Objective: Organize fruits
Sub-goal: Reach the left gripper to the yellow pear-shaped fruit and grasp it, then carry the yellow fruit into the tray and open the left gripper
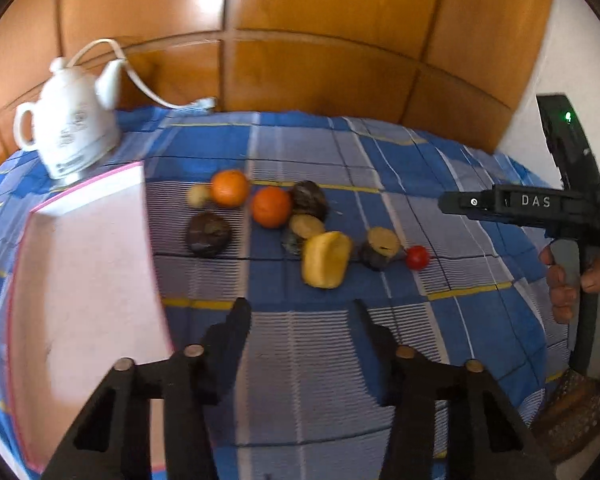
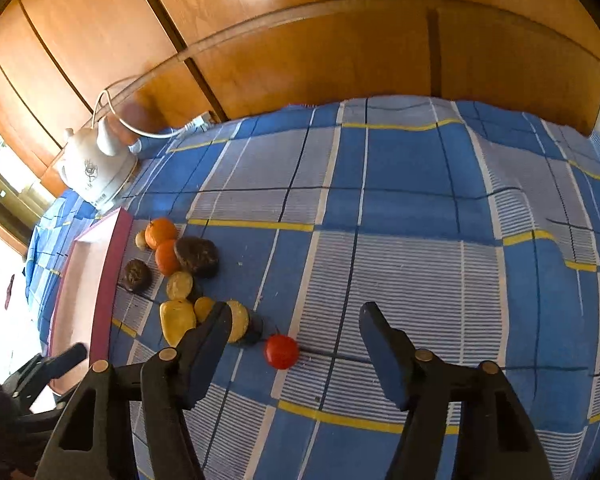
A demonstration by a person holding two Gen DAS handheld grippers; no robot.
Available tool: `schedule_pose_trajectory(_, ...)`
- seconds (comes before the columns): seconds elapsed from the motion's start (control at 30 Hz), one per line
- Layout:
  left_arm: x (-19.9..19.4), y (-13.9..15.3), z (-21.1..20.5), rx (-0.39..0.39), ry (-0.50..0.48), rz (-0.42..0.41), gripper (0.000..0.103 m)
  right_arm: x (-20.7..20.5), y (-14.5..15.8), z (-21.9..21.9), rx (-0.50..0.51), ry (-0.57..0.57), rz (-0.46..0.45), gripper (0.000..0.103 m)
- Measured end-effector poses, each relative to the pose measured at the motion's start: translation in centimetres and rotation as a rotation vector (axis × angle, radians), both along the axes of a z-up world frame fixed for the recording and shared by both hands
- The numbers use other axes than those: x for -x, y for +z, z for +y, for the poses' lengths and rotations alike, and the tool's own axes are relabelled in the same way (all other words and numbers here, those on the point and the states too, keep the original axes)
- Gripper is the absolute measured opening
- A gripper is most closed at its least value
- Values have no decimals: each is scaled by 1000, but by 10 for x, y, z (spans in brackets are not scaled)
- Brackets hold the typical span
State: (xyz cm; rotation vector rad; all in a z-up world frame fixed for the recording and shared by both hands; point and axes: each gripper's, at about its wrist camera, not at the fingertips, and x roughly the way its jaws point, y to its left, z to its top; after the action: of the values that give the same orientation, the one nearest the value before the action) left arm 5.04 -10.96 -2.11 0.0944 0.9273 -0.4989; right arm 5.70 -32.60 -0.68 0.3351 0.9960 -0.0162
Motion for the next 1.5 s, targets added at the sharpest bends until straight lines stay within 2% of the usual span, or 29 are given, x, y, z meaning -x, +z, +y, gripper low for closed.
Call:
schedule_pose_trajectory(0.17, -18, -14, -28, -8, -29, 22, 50, 1, 0, -2, -38, -2, 3, 66)
schedule_pose_trajectory(0.2, -21, -17, -33, -12, -35, 23, 53, 0, 0, -2, -43, -3, 2, 66)
schedule_pose_trajectory(0.3, -32, -29, -46, -57, -31, 26, 55, 0, 0, -4, -64, -6, 8, 66)
schedule_pose_trajectory(0.43, -40, -42, -56, -98, -26, 21, 54, -1, 2, 4, -7, 14, 4, 66)
schedule_pose_trajectory(0.47, -44, -46, -58, -99, -26, 31, 51, -2, 2, 6, 3, 21, 3, 66)
schedule_pose_trajectory(0.5, -45, -48, -58, -97, -24, 32, 37, -2, 1, 7, 10, 26, 4, 66)
schedule_pose_trajectory(0.63, -46, -53, -54, -59, -11, 38, 35, -4, 0, 16, 83, 57, 10, 66)
schedule_pose_trajectory(0.7, -43, -48, -48, -27, 0, 46, 34, -5, -2, 25, 128, 89, 16, 66)
schedule_pose_trajectory(0.97, -18, -8, -15, 60, 28, -51, 33, 1, -15, 65, 319, 248, 17, 65)
schedule_pose_trajectory(1.0, -16, -3, -10, 71, 38, -58, 23, 2, -17, 70, 345, 265, 21, 65)
schedule_pose_trajectory(1.03, -16, 3, -1, 81, 54, -68, 19, 3, -20, 75, 373, 283, 28, 65)
schedule_pose_trajectory(1.13, -21, 15, 21, 98, 107, -82, 19, 2, -32, 82, 416, 319, 63, 65)
schedule_pose_trajectory(1.23, -29, 20, 46, 107, 166, -88, 18, 0, -40, 82, 393, 334, 98, 60)
schedule_pose_trajectory(1.37, -38, 18, 84, 123, 241, -54, 16, -3, -48, 74, 323, 320, 142, 60)
schedule_pose_trajectory(1.5, -34, 17, 93, 123, 205, -37, 16, -4, -52, 72, 299, 318, 165, 60)
